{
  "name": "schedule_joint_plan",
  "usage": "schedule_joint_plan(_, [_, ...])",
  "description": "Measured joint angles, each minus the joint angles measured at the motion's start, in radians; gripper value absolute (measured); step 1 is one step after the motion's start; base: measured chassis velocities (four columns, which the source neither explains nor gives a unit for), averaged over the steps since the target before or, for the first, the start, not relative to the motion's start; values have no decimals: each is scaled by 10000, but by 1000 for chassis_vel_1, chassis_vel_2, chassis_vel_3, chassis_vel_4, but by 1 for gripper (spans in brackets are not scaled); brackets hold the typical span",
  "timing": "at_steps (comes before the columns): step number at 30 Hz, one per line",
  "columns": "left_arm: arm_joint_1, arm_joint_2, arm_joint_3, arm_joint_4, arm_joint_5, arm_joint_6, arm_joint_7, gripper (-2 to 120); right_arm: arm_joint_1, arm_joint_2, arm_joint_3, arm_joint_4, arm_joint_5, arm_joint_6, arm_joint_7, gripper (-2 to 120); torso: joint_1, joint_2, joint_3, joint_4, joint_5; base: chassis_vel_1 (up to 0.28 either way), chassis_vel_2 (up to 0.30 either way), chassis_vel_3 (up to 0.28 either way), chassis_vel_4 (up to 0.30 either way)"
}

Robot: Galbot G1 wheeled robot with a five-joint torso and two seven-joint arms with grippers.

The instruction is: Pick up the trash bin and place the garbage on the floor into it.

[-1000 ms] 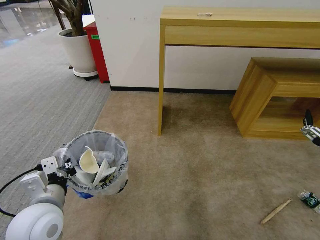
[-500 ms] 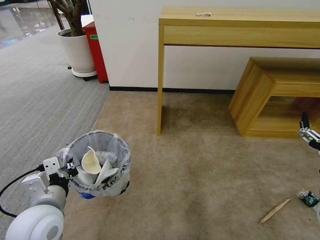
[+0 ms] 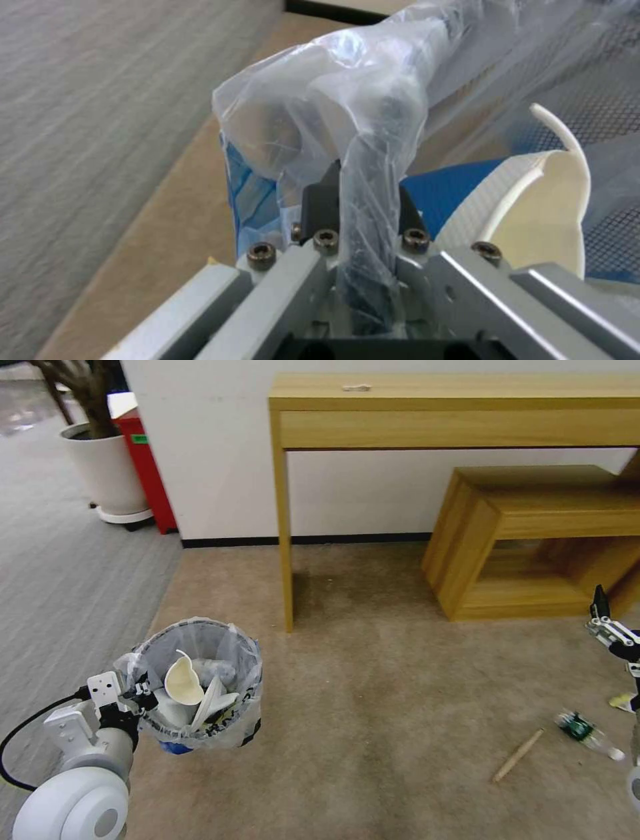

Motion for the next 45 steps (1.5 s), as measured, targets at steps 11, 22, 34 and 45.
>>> schedule_joint_plan(11, [23,8,-13,-1,15,-31,86,1,-16,121,-214,90,-103,0,-32,100,0,-1,0,-1,0,-126,-129,-118,-124])
schedule_joint_plan(22, [40,14,7,1,73,-90,195,1,-67,165,-200,187,-100,-5,-54,100,0,-1,0,0,0,-121,-122,-114,-113])
schedule_joint_plan(34, [69,57,-6,-5,94,-139,249,1,-57,194,-156,287,-70,-41,-60,100,1,0,0,1,-1,-125,-123,-122,-127])
schedule_joint_plan(45, [29,120,-8,-6,61,-145,255,1,16,193,-174,273,-51,-84,-60,100,1,-1,0,1,0,-122,-124,-128,-128])
